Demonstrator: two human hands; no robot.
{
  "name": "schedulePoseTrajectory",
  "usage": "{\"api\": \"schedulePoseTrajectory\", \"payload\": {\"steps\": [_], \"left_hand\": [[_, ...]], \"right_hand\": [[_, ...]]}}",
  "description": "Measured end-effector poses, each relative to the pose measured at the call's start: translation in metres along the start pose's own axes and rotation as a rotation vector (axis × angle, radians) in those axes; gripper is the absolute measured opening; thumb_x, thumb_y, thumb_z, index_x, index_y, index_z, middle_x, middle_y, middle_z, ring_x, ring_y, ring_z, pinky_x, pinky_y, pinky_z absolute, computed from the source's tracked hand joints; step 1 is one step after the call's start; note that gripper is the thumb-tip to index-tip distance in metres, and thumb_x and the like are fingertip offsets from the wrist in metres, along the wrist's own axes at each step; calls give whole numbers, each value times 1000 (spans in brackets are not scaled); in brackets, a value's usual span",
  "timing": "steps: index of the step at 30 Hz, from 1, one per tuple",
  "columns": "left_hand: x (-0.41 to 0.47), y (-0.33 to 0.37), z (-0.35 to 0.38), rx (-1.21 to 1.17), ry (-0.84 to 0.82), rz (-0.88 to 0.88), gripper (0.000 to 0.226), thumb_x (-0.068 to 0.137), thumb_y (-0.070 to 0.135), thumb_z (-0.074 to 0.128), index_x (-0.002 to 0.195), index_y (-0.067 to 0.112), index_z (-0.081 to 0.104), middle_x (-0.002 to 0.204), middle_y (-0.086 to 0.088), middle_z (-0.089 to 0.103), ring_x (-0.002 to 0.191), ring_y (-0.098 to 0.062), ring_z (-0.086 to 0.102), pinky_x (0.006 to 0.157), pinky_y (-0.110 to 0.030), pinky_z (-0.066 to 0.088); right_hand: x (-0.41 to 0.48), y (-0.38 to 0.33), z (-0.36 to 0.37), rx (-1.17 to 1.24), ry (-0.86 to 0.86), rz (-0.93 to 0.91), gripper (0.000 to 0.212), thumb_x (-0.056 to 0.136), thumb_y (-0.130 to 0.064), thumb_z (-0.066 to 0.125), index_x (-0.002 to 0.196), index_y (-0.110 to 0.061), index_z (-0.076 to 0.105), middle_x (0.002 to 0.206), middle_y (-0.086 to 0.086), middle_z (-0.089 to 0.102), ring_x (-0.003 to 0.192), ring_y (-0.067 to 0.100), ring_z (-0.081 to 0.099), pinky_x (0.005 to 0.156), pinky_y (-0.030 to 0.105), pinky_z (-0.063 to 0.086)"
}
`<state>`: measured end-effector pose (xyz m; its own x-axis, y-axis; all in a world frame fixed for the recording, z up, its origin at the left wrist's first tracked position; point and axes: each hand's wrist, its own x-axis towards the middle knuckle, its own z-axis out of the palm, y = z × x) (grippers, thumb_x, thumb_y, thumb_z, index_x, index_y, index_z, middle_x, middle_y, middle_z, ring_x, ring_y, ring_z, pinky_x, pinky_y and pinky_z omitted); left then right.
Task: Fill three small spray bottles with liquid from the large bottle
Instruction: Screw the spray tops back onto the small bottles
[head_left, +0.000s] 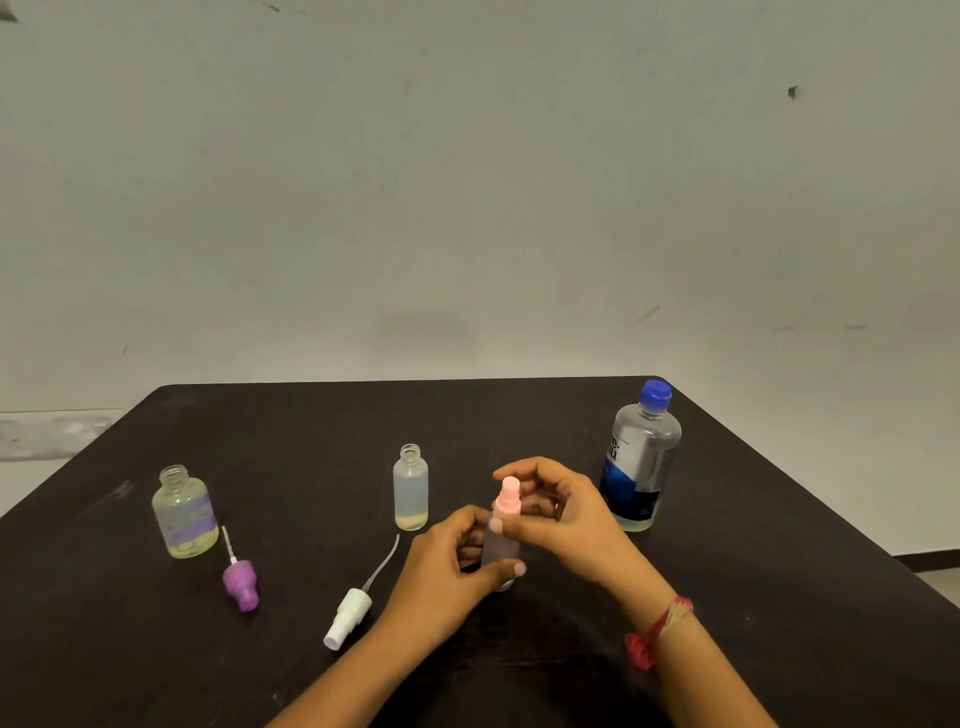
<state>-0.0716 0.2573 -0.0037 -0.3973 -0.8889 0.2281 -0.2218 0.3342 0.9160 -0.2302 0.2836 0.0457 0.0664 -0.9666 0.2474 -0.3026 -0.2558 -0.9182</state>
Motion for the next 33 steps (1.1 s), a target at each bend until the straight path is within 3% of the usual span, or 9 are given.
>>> {"api": "schedulePoseTrajectory", "payload": {"steps": [2, 5, 8, 13, 17, 19, 23, 26, 33], "left_hand": [[0, -1, 0, -5, -2, 3, 31, 73, 24, 80, 98, 28, 63, 98, 12, 72, 96, 0, 66, 90, -29, 54], [-1, -1, -1, -11, -12, -4, 32, 73, 22, 80, 100, 28, 63, 99, 11, 72, 96, -1, 66, 91, -31, 54], [-1, -1, 0, 16, 4, -11, 34, 73, 26, 80, 102, 31, 61, 99, 12, 71, 95, 3, 65, 91, -27, 53], [0, -1, 0, 19, -4, 1, 32, 74, 26, 79, 101, 28, 62, 99, 9, 71, 95, 2, 65, 91, -28, 53], [0, -3, -1, 13, -10, 9, 32, 73, 25, 79, 100, 25, 63, 100, 8, 72, 96, -3, 67, 90, -32, 54], [1, -3, 0, 17, -8, 0, 33, 74, 26, 79, 102, 27, 62, 101, 9, 71, 96, -1, 66, 90, -30, 54], [1, -2, 0, 30, -4, -10, 35, 75, 29, 78, 105, 31, 60, 102, 12, 70, 97, 4, 64, 91, -24, 52], [1, -4, -1, 20, -13, -14, 34, 74, 30, 78, 104, 31, 62, 102, 11, 71, 99, 1, 65, 93, -30, 53], [2, -5, -1, 20, -37, -14, 36, 77, 29, 76, 108, 34, 60, 108, 12, 69, 105, 0, 63, 96, -33, 51]], "right_hand": [[0, 1, 0, 12, 4, 2, 48, 73, -8, 78, 113, -25, 59, 109, 2, 62, 98, 10, 66, 80, 22, 55], [0, -1, -2, 23, -119, 11, 57, 80, -5, 72, 124, -34, 52, 125, -7, 57, 110, 6, 61, 86, 21, 52], [-2, -4, -4, 38, -139, 0, 47, 85, -1, 64, 123, -28, 55, 117, -5, 66, 110, 7, 62, 91, 24, 52], [-1, -2, 2, 24, -5, 13, 40, 76, -6, 75, 111, -23, 62, 102, 0, 69, 97, 10, 67, 80, 22, 54], [0, -1, 1, 34, -75, 36, 58, 77, -9, 75, 125, -32, 52, 120, -7, 61, 108, 7, 62, 87, 23, 53], [0, -3, -2, 36, -140, 26, 51, 83, -8, 69, 126, -30, 53, 123, -8, 62, 113, 5, 60, 91, 22, 51], [-1, -3, -1, 59, -121, 23, 35, 86, -6, 64, 118, -21, 61, 111, -4, 70, 108, 4, 63, 87, 20, 51], [0, -1, 0, 51, -72, 16, 30, 82, -6, 69, 108, -20, 66, 104, -4, 73, 102, 7, 66, 85, 21, 53], [2, 1, 2, 46, 8, 1, 30, 74, -5, 76, 98, -21, 68, 96, -3, 74, 95, 8, 69, 81, 22, 54]]}}
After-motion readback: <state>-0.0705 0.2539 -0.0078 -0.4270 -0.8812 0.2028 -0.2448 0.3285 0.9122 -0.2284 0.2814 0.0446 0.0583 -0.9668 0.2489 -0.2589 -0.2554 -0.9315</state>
